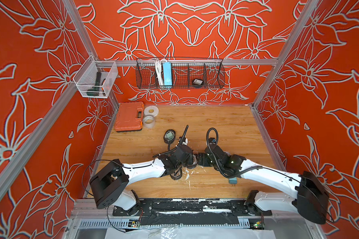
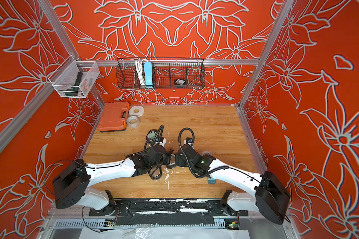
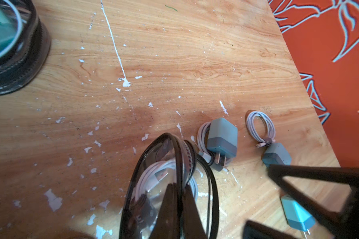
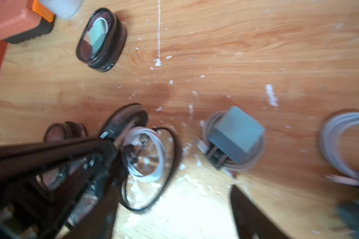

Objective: Pack away charging kits
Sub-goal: Place the charging cable in the storage bag, then pick up the plug from the center of the board.

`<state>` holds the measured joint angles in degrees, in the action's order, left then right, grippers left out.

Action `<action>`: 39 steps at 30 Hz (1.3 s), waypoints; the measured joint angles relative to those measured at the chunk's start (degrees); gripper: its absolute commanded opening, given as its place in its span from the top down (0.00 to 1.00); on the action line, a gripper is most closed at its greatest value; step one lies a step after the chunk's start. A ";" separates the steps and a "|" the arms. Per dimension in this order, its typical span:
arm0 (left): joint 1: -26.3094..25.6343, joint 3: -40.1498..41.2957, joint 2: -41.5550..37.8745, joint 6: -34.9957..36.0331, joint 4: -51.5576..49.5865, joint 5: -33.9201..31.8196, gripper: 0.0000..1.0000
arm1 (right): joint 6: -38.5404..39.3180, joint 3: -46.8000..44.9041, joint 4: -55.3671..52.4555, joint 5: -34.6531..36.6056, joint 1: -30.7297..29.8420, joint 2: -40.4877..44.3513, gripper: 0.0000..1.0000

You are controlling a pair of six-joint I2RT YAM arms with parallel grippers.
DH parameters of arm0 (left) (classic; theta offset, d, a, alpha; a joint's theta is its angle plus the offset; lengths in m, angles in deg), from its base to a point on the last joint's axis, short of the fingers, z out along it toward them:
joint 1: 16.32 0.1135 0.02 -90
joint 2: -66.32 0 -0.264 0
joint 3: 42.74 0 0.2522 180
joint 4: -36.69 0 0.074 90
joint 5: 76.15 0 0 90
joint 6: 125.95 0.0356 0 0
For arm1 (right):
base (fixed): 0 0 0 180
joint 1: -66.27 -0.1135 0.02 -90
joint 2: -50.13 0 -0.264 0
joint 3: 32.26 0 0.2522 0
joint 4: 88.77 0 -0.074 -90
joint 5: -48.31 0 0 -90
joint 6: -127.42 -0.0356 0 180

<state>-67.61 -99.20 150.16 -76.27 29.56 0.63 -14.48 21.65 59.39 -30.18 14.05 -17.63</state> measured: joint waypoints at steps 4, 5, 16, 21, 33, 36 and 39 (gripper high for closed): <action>-1.36 1.88 -0.94 -0.26 0.00 -2.25 1.00 | -9.14 -4.96 -8.20 4.17 2.84 7.85 0.02; -1.66 2.34 -1.33 -0.33 -0.09 -2.78 1.00 | -12.90 -6.27 -11.10 5.09 3.80 9.84 0.02; -2.14 2.73 -4.00 -0.66 -0.24 -4.98 1.00 | -25.55 -10.84 -28.96 10.75 5.84 22.77 0.02; -2.14 2.75 -5.05 -0.68 -0.44 -4.96 1.00 | -21.94 -13.68 -28.00 9.88 7.48 22.62 0.02; -2.14 3.19 -6.51 -0.92 -1.01 -5.18 1.00 | -9.11 -14.86 -18.27 -3.15 8.39 9.09 0.28; -2.14 3.19 -6.51 -0.94 -1.01 -5.18 1.00 | -6.86 -12.46 -15.91 -4.66 7.74 4.24 0.30; -2.14 3.19 -6.51 -0.94 -1.01 -5.18 1.00 | -5.44 -10.75 -14.69 -4.72 6.05 1.01 0.34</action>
<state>-69.75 -96.01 143.64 -77.21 28.56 -4.55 -19.92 10.89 44.70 -34.90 20.10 -16.63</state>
